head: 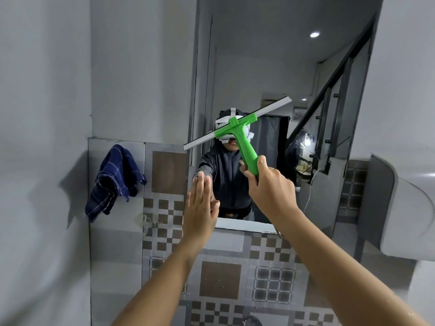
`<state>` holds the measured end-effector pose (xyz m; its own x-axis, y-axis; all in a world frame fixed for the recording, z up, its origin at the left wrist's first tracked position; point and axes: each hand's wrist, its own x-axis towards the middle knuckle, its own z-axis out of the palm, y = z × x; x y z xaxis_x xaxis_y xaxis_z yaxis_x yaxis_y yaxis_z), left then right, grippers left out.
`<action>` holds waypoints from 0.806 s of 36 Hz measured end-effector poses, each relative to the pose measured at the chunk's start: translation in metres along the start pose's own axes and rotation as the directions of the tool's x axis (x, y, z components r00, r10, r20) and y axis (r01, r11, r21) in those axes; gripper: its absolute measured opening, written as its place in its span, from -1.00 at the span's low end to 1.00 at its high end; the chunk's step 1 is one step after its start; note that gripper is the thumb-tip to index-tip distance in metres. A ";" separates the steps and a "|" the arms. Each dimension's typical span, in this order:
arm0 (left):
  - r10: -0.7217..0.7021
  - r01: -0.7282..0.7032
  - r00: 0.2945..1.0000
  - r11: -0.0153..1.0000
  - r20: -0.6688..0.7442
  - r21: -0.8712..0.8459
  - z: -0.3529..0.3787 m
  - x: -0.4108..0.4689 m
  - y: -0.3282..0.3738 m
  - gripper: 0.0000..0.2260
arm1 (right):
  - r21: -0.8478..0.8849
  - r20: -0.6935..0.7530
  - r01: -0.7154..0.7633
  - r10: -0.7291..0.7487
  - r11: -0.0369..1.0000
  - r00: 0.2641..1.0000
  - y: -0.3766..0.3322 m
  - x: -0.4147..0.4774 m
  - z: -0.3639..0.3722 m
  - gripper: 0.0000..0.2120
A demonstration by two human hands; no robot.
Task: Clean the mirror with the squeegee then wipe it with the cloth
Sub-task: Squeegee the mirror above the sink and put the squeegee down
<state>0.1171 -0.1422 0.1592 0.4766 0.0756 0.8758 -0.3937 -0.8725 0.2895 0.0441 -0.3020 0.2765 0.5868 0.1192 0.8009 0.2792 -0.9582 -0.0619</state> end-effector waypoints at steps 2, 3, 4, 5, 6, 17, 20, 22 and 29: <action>-0.008 0.008 1.000 1.000 -0.003 -0.001 0.001 -0.001 0.001 -0.24 | -0.011 0.003 0.024 -0.024 1.000 1.000 0.003 0.000 -0.003 -0.50; -0.014 0.014 1.000 1.000 -0.004 -0.002 0.002 -0.001 0.002 -0.26 | -0.015 0.005 0.033 -0.032 0.999 0.999 0.005 0.001 -0.004 -0.50; -0.019 0.019 1.000 1.000 -0.004 -0.004 0.002 -0.001 0.002 -0.27 | -0.020 0.005 0.039 -0.039 0.999 0.999 0.007 0.001 -0.005 -0.50; -0.023 0.022 1.000 1.000 -0.005 -0.005 0.003 -0.001 0.003 -0.28 | -0.024 0.004 0.044 -0.044 0.999 0.999 0.009 0.001 -0.007 -0.50; -0.023 0.023 1.000 1.000 -0.006 -0.006 0.003 -0.001 0.003 -0.29 | -0.025 0.005 0.048 -0.048 0.999 0.999 0.011 0.001 -0.008 -0.50; 0.001 -0.001 0.999 1.000 -0.034 0.011 0.003 -0.004 0.004 -0.39 | -0.031 -0.014 0.097 -0.098 0.995 0.995 0.031 0.005 -0.022 -0.52; -0.024 0.023 0.999 1.000 -0.038 -0.006 0.005 -0.006 0.007 -0.37 | -0.039 -0.032 0.121 -0.123 0.992 0.992 0.036 0.007 -0.025 -0.53; -0.032 0.032 0.999 0.999 -0.036 -0.009 0.005 -0.006 0.009 -0.37 | -0.050 -0.044 0.139 -0.142 0.989 0.989 0.040 0.008 -0.028 -0.54; -0.037 0.036 0.999 0.999 0.015 0.028 0.003 -0.005 0.007 -0.36 | -0.101 -0.080 0.201 -0.209 0.974 0.975 0.057 0.012 -0.035 -0.55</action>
<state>0.1143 -0.1501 0.1561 0.5026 0.1004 0.8587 -0.3536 -0.8825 0.3101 0.0407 -0.3643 0.3033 0.4530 0.2962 0.8409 0.3129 -0.9360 0.1612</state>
